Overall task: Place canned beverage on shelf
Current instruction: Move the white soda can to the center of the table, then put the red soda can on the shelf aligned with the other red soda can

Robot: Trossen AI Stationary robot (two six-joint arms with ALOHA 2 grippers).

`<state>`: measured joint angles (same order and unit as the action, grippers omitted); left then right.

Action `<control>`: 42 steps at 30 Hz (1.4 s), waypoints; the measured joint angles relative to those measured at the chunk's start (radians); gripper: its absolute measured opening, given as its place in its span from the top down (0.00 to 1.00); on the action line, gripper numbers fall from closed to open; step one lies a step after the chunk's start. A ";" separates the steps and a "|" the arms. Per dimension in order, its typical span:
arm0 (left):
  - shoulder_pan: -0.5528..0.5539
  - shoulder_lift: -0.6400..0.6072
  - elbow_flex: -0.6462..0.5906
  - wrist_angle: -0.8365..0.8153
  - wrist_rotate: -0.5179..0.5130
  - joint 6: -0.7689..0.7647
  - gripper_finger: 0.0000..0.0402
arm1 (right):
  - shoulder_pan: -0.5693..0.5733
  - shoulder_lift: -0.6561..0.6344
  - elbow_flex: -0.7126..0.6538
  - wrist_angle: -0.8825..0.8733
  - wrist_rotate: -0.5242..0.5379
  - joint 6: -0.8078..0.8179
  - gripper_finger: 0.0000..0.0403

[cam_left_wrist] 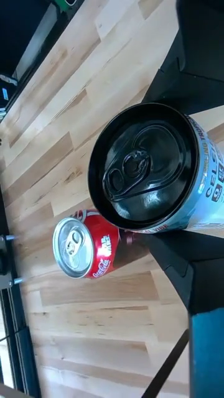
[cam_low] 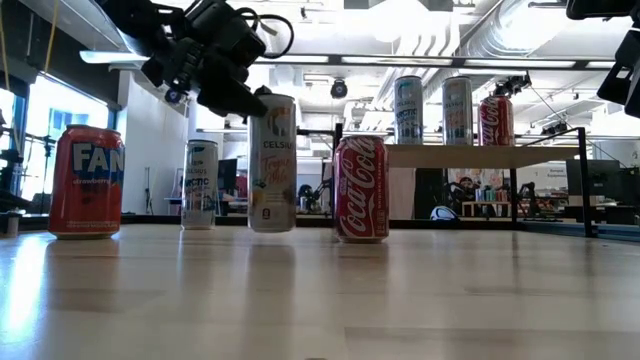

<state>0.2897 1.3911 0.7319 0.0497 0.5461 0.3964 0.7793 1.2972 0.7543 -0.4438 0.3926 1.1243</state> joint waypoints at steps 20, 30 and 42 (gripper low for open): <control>0.001 0.056 -0.068 0.189 0.043 -0.160 0.34 | 0.000 0.000 0.000 0.000 0.000 -0.004 1.00; -0.003 0.044 -0.068 0.197 0.047 -0.177 0.30 | 0.000 0.000 0.000 0.000 0.000 0.000 1.00; 0.000 -0.162 -0.068 0.104 -0.043 -0.190 0.30 | 0.000 0.000 0.000 0.000 -0.002 0.000 1.00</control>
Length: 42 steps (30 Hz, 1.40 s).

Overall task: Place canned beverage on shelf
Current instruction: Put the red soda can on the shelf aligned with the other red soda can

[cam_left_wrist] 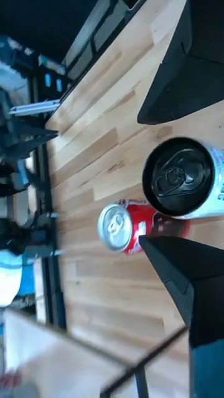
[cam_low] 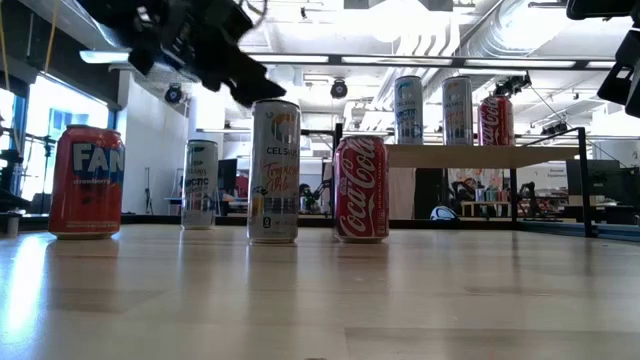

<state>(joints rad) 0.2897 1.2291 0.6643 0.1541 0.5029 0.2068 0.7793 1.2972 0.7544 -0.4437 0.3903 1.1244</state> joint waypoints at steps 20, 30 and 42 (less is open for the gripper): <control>-0.048 -0.446 0.000 -0.032 -0.016 -0.454 0.30 | 0.000 0.000 0.000 0.000 -0.001 0.000 1.00; -0.110 -0.454 0.000 0.057 -0.025 -0.582 0.30 | -0.001 0.000 0.000 0.008 0.024 0.009 1.00; -0.160 -0.454 0.000 0.080 -0.175 -0.597 0.30 | -0.042 0.000 0.000 0.051 0.091 0.220 1.00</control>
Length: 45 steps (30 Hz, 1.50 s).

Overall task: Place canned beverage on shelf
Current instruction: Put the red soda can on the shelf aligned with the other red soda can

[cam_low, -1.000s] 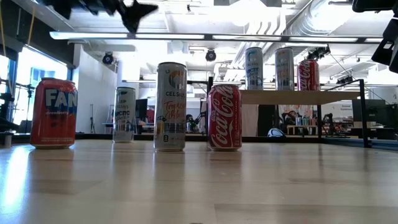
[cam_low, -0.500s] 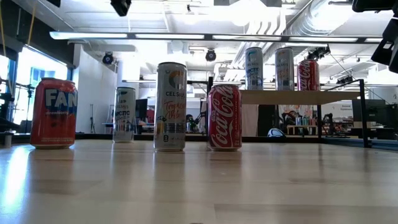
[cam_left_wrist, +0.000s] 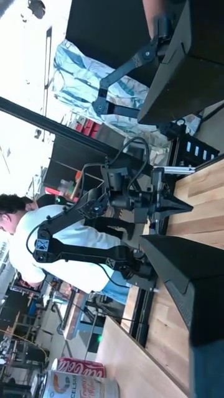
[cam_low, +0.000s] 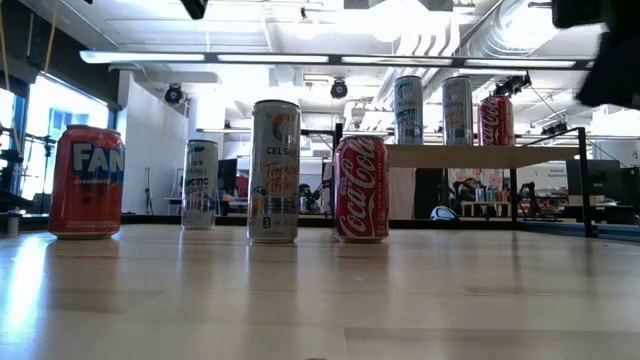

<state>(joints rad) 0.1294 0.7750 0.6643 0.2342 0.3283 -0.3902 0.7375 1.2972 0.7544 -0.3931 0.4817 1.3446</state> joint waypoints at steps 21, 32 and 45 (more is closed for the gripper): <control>0.000 -0.003 0.000 -0.001 0.000 0.241 0.30 | -0.291 0.000 0.000 -0.014 0.150 0.307 1.00; 0.000 -0.004 0.000 0.000 0.000 0.374 0.30 | -0.393 0.001 0.000 0.031 0.068 0.404 1.00; 0.002 -0.052 -0.001 -0.041 0.002 0.458 0.30 | -0.538 0.029 0.000 0.110 -0.127 0.306 0.96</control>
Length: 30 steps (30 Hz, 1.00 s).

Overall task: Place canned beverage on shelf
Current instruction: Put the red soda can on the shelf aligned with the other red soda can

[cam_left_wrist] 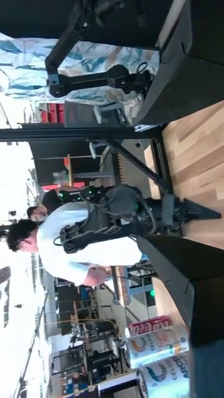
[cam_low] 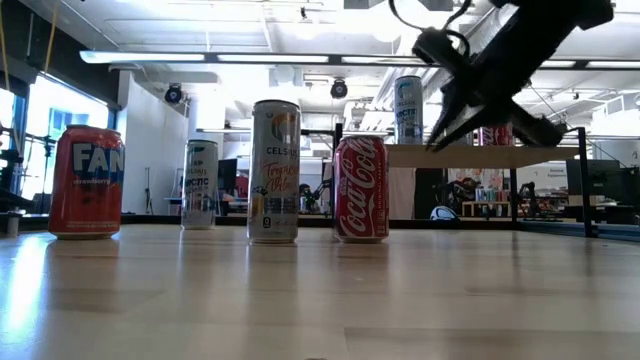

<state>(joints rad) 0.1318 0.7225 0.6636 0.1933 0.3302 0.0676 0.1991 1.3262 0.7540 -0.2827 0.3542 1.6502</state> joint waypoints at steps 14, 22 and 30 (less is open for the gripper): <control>0.000 -0.159 0.000 -0.167 -0.070 -0.012 0.30 | 0.135 0.253 0.158 0.165 -0.088 -0.359 0.64; 0.000 -0.227 0.000 -0.218 -0.142 -0.011 0.30 | 0.175 0.364 0.428 -0.320 0.184 -0.232 0.64; 0.000 -0.262 0.000 -0.236 -0.144 0.014 0.30 | 0.366 0.472 0.549 -0.385 0.332 0.158 0.64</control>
<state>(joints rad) 0.1318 0.4600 0.6640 -0.0425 0.1863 0.0818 0.5648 1.7978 1.3032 -0.6676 0.6866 1.8084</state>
